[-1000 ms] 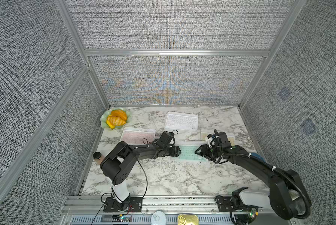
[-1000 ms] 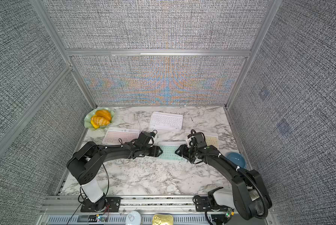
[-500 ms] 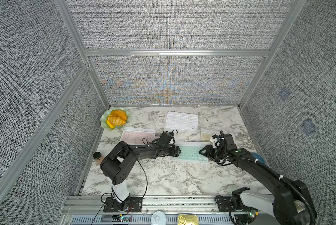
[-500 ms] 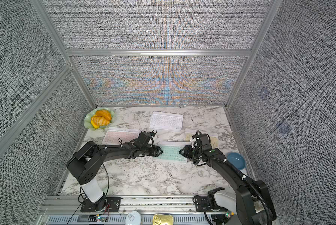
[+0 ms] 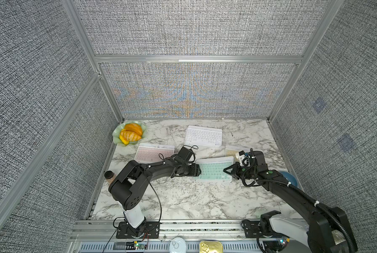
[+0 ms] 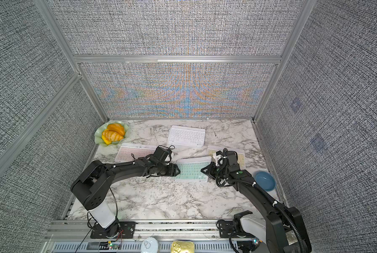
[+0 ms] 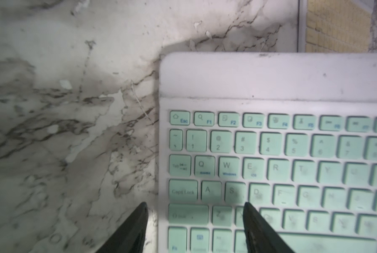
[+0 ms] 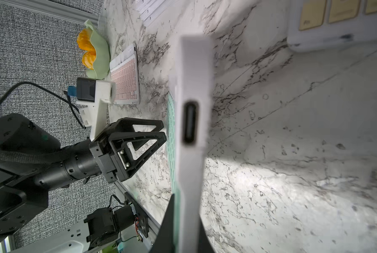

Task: Stack the numeric keypads
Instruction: Pick up the numeric keypad from the center of the board, then place the numeric keypad at the numeric keypad.

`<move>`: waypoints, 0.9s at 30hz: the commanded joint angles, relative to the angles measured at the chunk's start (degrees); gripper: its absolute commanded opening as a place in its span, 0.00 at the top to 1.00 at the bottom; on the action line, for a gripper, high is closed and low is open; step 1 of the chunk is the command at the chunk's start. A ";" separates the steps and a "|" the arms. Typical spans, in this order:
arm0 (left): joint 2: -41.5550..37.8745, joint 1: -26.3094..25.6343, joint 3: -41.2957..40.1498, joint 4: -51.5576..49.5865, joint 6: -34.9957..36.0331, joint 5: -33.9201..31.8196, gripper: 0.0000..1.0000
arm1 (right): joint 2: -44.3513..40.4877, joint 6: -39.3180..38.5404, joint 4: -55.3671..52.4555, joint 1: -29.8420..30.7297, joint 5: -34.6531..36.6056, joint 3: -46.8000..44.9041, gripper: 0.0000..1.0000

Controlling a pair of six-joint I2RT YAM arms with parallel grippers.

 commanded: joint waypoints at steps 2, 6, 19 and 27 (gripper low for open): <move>-4.17 3.03 3.98 -5.77 -0.82 -0.94 0.31 | -0.99 2.96 3.54 -0.18 -0.78 1.57 1.00; -8.52 7.00 6.50 -8.20 -0.54 -1.83 0.30 | -0.47 3.46 5.32 -0.45 -1.50 4.96 1.00; -6.81 12.13 15.13 -13.39 0.51 -7.35 0.29 | 21.90 3.35 22.35 -5.33 -8.80 25.56 1.00; -3.53 14.15 17.58 -14.37 1.98 -7.10 0.29 | 41.91 1.71 23.87 -8.16 -14.64 42.90 1.00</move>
